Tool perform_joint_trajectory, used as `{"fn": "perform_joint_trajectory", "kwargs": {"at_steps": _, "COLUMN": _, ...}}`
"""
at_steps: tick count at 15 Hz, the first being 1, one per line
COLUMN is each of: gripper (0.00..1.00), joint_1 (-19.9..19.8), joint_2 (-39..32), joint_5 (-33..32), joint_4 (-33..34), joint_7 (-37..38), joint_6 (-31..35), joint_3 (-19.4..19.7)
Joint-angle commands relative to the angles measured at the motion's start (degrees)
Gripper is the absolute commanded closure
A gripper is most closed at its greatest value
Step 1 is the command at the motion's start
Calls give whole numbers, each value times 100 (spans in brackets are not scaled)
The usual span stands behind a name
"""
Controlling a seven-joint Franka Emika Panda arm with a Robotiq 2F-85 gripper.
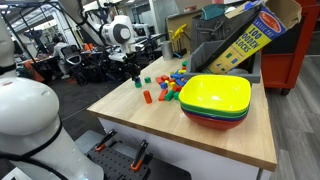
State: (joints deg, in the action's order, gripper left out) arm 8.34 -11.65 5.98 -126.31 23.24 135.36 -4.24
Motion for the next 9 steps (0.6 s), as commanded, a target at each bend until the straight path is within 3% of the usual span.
{"fn": "perform_joint_trajectory", "kwargs": {"at_steps": 1, "gripper": 92, "joint_1": 25, "joint_2": 192, "joint_5": 9, "joint_4": -173, "joint_7": 123, "joint_6": 104, "joint_3": -4}}
{"fn": "perform_joint_trajectory", "kwargs": {"at_steps": 9, "gripper": 92, "joint_1": 13, "joint_2": 199, "joint_5": -49, "joint_4": -210, "joint_7": -15, "joint_6": 89, "joint_3": 1}}
